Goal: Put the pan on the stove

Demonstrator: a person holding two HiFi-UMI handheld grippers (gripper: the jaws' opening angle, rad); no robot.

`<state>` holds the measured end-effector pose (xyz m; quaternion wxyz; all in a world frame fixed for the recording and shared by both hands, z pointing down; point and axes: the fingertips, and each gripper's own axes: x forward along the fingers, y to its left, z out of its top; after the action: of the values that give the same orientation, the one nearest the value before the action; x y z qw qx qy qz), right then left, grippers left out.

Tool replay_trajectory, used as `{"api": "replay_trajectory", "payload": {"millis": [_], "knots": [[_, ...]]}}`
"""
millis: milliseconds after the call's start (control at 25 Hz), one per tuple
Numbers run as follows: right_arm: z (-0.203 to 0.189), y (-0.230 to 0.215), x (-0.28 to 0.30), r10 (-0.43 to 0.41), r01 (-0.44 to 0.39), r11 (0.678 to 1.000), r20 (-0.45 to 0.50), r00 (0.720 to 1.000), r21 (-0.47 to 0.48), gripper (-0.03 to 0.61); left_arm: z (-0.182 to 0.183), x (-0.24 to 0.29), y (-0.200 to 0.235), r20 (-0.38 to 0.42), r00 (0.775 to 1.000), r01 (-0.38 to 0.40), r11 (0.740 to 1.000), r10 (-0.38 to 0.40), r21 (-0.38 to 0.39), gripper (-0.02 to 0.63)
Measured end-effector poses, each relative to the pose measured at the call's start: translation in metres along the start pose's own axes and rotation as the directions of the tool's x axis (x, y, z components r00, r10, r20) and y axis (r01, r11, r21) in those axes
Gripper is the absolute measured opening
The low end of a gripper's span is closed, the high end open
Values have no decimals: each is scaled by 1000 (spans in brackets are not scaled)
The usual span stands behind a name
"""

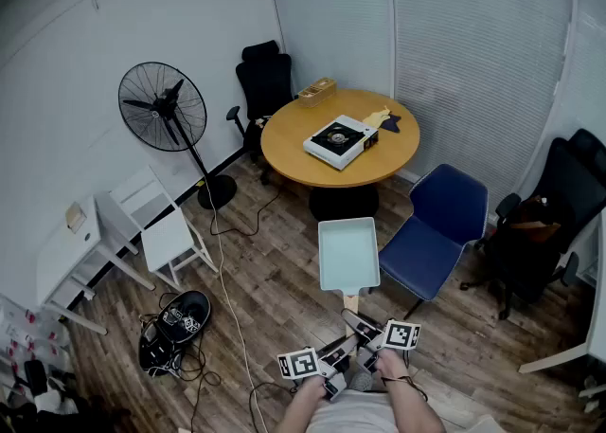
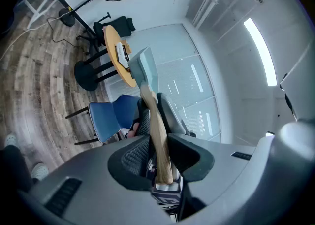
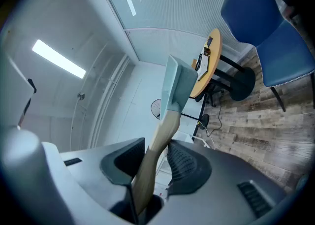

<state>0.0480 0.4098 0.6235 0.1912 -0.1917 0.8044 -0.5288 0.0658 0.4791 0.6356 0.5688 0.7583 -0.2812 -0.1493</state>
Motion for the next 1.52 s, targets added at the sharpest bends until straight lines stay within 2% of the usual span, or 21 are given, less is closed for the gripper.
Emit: {"api": "replay_trajectory", "payload": {"millis": [520,720,880,1240,1520], "knots": [[-5,-11,-12,-42,42,998,1,999,50,155,-6,-2,1,49,999,10,1000,-9,-22,129],[-4,-7,-3,-6,6,1000,1,1000,18,156,-3,-6,7,59,998,14,999,-11,-45,129],[0,-17,6,-32,32,999,-15,999,11,156,7,-1,13,52,999,18,998,-15,-59,129],[46,-44,47,-61,61,998,-5,998,7,156,63,34,32,10,1000,22,998,-21,-67,130],[115,-72,100,-75,74,997,51,996,19,156,141,78,47,-64,997,31,998,-34,-53,135]]}}
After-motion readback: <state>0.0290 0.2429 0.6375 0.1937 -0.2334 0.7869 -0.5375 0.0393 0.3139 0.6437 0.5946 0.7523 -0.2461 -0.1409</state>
